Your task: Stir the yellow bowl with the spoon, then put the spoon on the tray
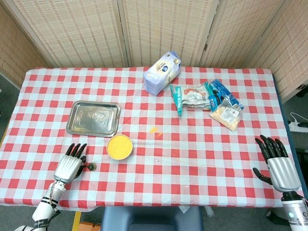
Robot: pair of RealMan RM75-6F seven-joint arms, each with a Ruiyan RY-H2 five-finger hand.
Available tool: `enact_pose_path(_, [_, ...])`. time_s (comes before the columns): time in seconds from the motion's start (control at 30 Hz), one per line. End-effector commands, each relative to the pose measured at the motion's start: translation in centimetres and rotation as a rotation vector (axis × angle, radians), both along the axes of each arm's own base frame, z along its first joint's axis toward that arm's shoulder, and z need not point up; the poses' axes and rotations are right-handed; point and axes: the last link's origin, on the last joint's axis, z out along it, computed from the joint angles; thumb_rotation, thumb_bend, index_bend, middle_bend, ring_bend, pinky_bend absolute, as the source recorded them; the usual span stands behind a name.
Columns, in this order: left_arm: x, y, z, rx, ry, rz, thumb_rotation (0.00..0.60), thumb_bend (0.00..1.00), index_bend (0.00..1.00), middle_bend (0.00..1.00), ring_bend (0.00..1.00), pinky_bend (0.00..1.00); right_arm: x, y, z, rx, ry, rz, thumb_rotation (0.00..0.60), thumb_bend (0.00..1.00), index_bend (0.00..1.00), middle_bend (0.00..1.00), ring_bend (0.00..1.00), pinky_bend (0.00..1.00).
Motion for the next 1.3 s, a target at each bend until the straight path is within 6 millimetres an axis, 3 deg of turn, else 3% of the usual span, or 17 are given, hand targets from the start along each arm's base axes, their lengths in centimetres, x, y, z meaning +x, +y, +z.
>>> enact_pose_path(0.03, [-0.1,-0.1,-0.1,0.001,0.001,-0.002,0.6,0.41,0.45,0.0,0.0,0.05,0.0,0.0,0.0,0.0,0.0,0.0,0.6,0.17,0.0,0.0,0.0,0.0])
enact_pose_path(0.77, [-0.9,-0.5,-1.0,0.053,0.033,-0.038,0.6,0.41,0.5,0.0,0.0,0.06,0.0,0.1,-0.1,0.006,0.005,-0.005,0.6,0.17,0.0,0.0,0.0,0.0])
enact_pose_path(1.3, [-1.4,-0.8,-1.3,0.105,0.048,-0.063,0.6,0.42,0.58,0.09,0.0,0.06,0.1,0.3,0.0,0.003,0.003,-0.003,0.6,0.17,0.0,0.0,0.0,0.0])
